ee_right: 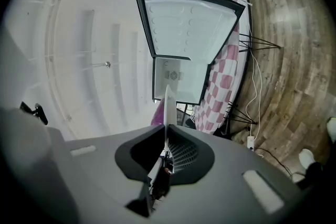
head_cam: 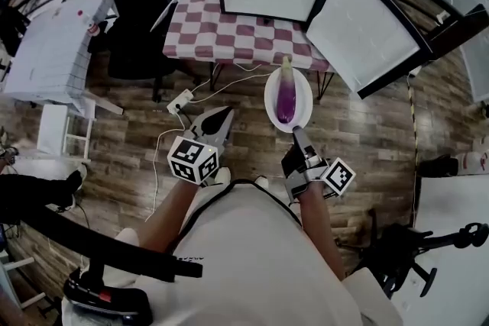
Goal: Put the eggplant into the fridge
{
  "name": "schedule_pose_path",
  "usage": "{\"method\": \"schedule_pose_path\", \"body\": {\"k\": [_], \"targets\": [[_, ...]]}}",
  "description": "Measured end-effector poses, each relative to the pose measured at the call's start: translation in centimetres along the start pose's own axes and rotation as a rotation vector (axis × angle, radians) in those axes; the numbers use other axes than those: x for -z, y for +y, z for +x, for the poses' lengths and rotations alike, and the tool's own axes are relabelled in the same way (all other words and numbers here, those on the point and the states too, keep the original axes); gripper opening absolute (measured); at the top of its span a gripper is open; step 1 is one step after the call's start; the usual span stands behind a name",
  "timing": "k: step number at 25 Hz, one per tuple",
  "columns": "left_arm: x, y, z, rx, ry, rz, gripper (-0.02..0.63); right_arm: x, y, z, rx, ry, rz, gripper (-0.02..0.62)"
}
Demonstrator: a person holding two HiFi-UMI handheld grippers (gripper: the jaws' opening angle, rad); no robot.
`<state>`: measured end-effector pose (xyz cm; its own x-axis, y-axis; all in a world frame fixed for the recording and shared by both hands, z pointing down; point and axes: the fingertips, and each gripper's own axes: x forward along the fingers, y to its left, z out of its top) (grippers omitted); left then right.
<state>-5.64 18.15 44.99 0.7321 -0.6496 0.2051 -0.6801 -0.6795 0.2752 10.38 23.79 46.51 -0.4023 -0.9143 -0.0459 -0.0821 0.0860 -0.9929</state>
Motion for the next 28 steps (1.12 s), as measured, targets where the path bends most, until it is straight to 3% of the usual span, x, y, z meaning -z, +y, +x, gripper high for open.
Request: {"method": "schedule_pose_path", "body": {"k": [28], "targets": [[3.9, -8.5, 0.7, -0.088, 0.015, -0.004, 0.003, -4.3, -1.1, -6.3, -0.063, 0.093, 0.003, 0.025]]}}
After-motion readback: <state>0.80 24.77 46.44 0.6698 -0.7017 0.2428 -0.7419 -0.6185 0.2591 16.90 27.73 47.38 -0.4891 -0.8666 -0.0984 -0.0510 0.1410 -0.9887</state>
